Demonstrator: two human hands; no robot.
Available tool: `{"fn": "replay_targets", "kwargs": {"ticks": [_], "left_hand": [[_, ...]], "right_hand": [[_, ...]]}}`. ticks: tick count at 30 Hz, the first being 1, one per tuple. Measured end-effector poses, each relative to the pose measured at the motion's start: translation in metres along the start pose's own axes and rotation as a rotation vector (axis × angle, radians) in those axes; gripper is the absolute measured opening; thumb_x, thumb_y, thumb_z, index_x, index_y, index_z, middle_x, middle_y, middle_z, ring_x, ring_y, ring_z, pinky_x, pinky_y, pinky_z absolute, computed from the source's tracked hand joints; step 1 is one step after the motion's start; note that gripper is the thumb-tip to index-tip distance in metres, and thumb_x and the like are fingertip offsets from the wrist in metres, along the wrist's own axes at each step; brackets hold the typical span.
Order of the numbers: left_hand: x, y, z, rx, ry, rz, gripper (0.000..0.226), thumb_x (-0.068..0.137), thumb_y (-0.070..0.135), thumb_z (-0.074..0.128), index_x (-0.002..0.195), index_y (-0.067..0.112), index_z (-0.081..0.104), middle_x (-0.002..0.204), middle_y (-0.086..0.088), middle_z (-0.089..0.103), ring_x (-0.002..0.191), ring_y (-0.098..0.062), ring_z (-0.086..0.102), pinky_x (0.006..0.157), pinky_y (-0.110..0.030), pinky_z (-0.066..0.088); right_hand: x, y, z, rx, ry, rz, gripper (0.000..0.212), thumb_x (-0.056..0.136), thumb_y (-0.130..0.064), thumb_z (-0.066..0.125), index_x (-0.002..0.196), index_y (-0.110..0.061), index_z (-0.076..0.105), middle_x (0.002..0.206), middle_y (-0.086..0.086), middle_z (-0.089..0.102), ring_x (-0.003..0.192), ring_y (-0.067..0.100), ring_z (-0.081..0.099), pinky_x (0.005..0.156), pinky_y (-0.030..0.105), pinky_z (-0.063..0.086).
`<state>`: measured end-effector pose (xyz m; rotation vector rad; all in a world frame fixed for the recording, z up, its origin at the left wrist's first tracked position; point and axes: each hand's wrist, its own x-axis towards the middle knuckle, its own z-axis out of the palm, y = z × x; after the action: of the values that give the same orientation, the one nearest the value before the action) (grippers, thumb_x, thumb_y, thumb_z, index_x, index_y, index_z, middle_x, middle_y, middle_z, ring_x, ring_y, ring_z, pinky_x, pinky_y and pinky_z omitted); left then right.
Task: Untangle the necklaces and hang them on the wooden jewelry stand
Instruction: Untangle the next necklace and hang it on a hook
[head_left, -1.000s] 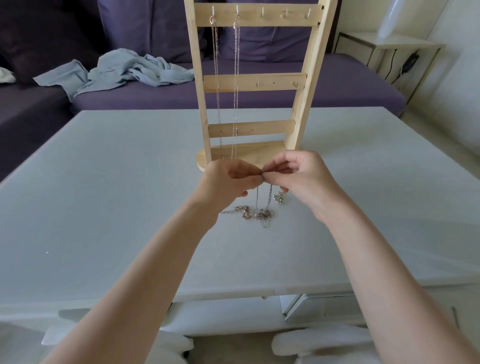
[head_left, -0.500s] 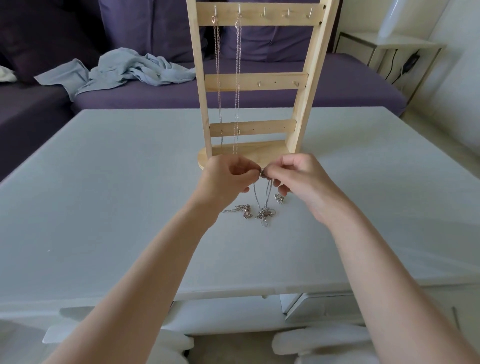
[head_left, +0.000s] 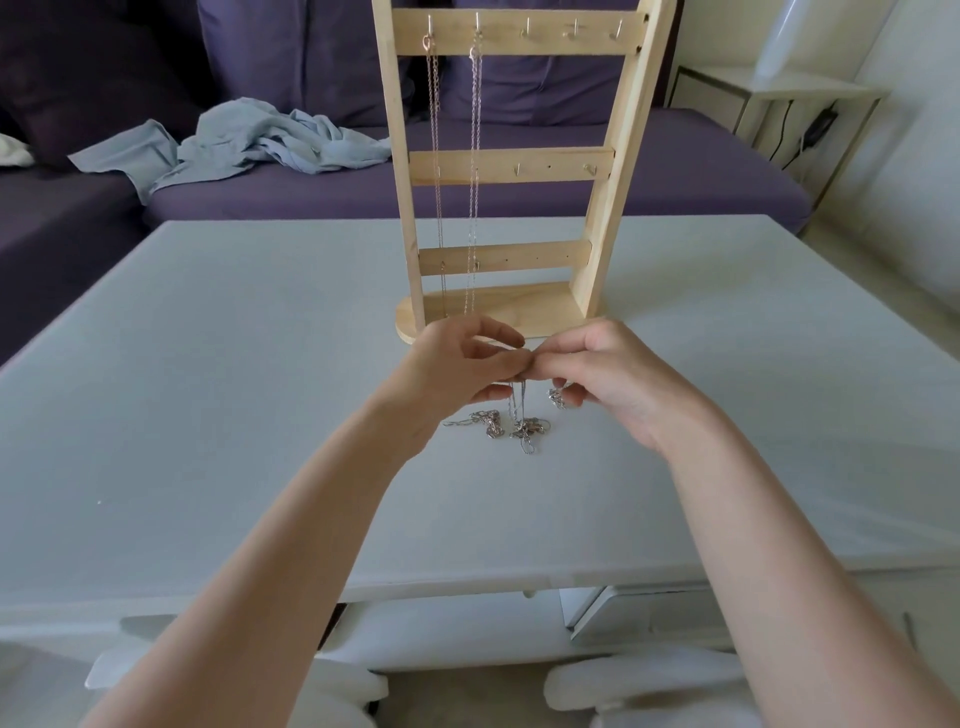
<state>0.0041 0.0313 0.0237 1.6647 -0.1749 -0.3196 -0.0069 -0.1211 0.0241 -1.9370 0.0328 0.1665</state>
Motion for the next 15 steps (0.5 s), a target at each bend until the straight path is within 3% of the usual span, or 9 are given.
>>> {"fn": "replay_targets", "kwargs": {"ticks": [4, 10, 13, 15], "left_hand": [[0.002, -0.001, -0.005, 0.039, -0.023, -0.050, 0.008, 0.086, 0.005, 0.065, 0.087, 0.012, 0.062, 0.067, -0.001, 0.061, 0.056, -0.006, 0.056, 0.065, -0.015, 0.052], [0.005, -0.004, -0.002, 0.344, -0.013, -0.096, 0.008, 0.089, 0.010, 0.060, 0.083, 0.014, 0.064, 0.068, 0.000, 0.056, 0.056, -0.008, 0.054, 0.075, -0.026, 0.052], [0.004, -0.006, 0.003, 0.620, 0.105, 0.023, 0.006, 0.085, 0.014, 0.062, 0.085, 0.012, 0.068, 0.065, 0.003, 0.056, 0.058, -0.012, 0.051, 0.054, -0.014, 0.040], [0.004, -0.007, 0.005, 0.711, 0.204, 0.117, 0.007, 0.083, 0.017, 0.064, 0.083, 0.011, 0.068, 0.061, 0.008, 0.052, 0.052, -0.005, 0.045, 0.043, -0.010, 0.031]], "right_hand": [[-0.002, -0.002, -0.003, -0.085, 0.014, -0.051, 0.015, 0.078, -0.014, 0.071, 0.064, -0.019, 0.070, 0.057, -0.012, 0.052, 0.060, 0.010, 0.041, 0.059, 0.021, 0.035], [0.004, 0.005, 0.005, -0.466, 0.113, -0.389, 0.006, 0.078, -0.012, 0.073, 0.073, -0.014, 0.073, 0.088, -0.004, 0.049, 0.073, 0.005, 0.044, 0.064, 0.009, 0.033], [0.007, 0.010, 0.010, -0.539, 0.136, -0.463, 0.006, 0.079, -0.009, 0.071, 0.073, -0.006, 0.071, 0.089, -0.001, 0.047, 0.070, -0.001, 0.042, 0.065, 0.018, 0.033], [0.010, 0.010, 0.012, -0.543, 0.190, -0.500, 0.006, 0.079, -0.006, 0.069, 0.073, -0.003, 0.068, 0.087, -0.002, 0.045, 0.069, -0.002, 0.042, 0.065, 0.020, 0.035]]}}
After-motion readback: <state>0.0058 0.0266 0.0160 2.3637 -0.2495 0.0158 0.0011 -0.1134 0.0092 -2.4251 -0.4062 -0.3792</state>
